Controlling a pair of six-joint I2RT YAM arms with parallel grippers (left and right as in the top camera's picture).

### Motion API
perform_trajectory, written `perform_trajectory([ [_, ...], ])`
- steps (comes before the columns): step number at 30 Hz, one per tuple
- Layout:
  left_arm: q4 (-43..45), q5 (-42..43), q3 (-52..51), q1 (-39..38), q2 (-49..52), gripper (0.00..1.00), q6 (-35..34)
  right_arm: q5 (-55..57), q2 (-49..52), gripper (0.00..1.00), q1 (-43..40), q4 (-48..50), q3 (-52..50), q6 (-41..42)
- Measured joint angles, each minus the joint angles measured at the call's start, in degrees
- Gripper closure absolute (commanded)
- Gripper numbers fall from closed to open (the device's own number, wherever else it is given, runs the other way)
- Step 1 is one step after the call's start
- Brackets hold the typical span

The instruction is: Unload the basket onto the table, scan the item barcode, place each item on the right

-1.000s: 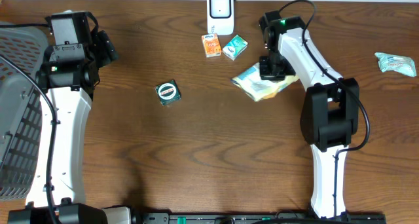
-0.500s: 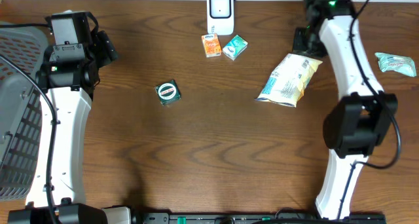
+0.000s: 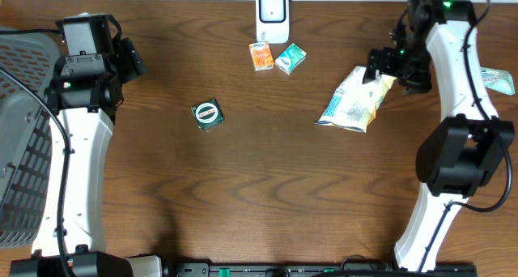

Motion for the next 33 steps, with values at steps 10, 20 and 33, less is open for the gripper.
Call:
perform_trajectory([
  [10, 0.0, 0.0, 0.0, 0.0, 0.0, 0.02, 0.0, -11.7, 0.0, 0.01, -1.9, 21.9, -20.4, -0.5],
  [20, 0.0, 0.0, 0.0, 0.0, 0.0, 0.02, 0.0, -17.4, -0.6, 0.99, -2.0, 34.6, -28.9, 3.7],
  [33, 0.0, 0.0, 0.0, 0.0, 0.0, 0.02, 0.0, -11.1, -7.7, 0.99, -1.7, 32.2, -23.5, 3.8],
])
